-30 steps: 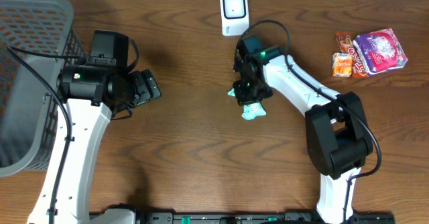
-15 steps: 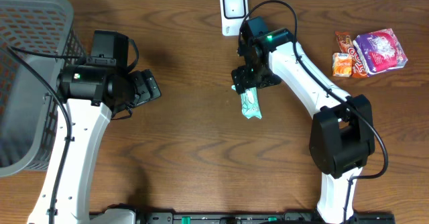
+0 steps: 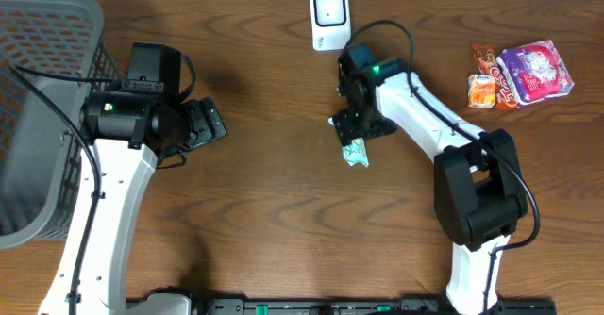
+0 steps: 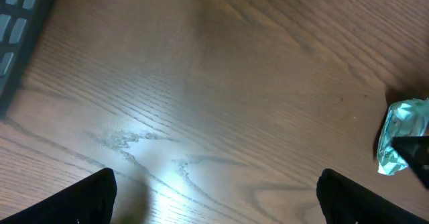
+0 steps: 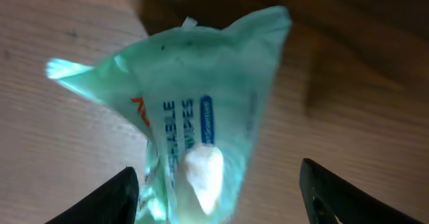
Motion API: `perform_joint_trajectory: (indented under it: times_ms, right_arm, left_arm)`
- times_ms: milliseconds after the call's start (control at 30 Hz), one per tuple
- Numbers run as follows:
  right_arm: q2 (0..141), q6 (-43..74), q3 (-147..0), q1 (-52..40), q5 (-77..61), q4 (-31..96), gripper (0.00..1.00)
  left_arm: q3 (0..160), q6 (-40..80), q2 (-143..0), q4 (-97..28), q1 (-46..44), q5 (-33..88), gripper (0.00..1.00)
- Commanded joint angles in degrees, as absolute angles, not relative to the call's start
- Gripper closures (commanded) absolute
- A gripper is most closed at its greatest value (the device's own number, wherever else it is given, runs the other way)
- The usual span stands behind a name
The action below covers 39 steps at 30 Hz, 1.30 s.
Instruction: Scan the item barcode
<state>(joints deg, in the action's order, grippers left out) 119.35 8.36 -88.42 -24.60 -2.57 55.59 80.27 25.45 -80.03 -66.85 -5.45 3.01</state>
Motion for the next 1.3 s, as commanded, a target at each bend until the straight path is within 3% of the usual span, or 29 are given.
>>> perform_joint_trajectory:
  times_ms: [0,67,200,267,367,567,900,1133,1267]
  right_arm:
    - [118.83,8.32,-85.1,-26.0,-4.03,53.15,0.29]
    - [118.83,8.38,-83.59,-26.44,-4.01,51.18,0.4]
    - [118.83,9.82,-83.22,-27.11,-3.99,49.28,0.78]
    - [118.83,9.85,-84.33,-27.2,-3.95,49.1,0.91]
    - [118.83,11.09,-87.72,-27.16,-3.07,49.47,0.99]
    - [118.83,13.28,-96.95,-26.94,5.93,46.22,0.99]
    - [119.57,16.19,-98.15,-26.33,16.91,16.64,0.99]
    - [124.55,21.65,-98.61,-24.58,15.62,3.49,0.97]
    - [130.28,22.2,-105.73,-22.83,10.15,4.71,0.97]
  left_arm:
    - [80.2,25.12,-79.72,-67.05,-5.19,2.31,0.05]
    - [80.2,25.12,-79.72,-67.05,-5.19,2.31,0.05]
    - [80.2,25.12,-79.72,-67.05,-5.19,2.31,0.05]
    - [80.2,25.12,-79.72,-67.05,-5.19,2.31,0.05]
    - [80.2,25.1,-79.72,-67.05,-5.19,2.31,0.05]
    - [80.2,25.12,-79.72,-67.05,-5.19,2.31,0.05]
    - [80.2,25.12,-79.72,-67.05,-5.19,2.31,0.05]
    - [80.2,25.12,-79.72,-67.05,-5.19,2.31,0.05]
    - [80.2,25.12,-79.72,-67.05,-5.19,2.31,0.05]
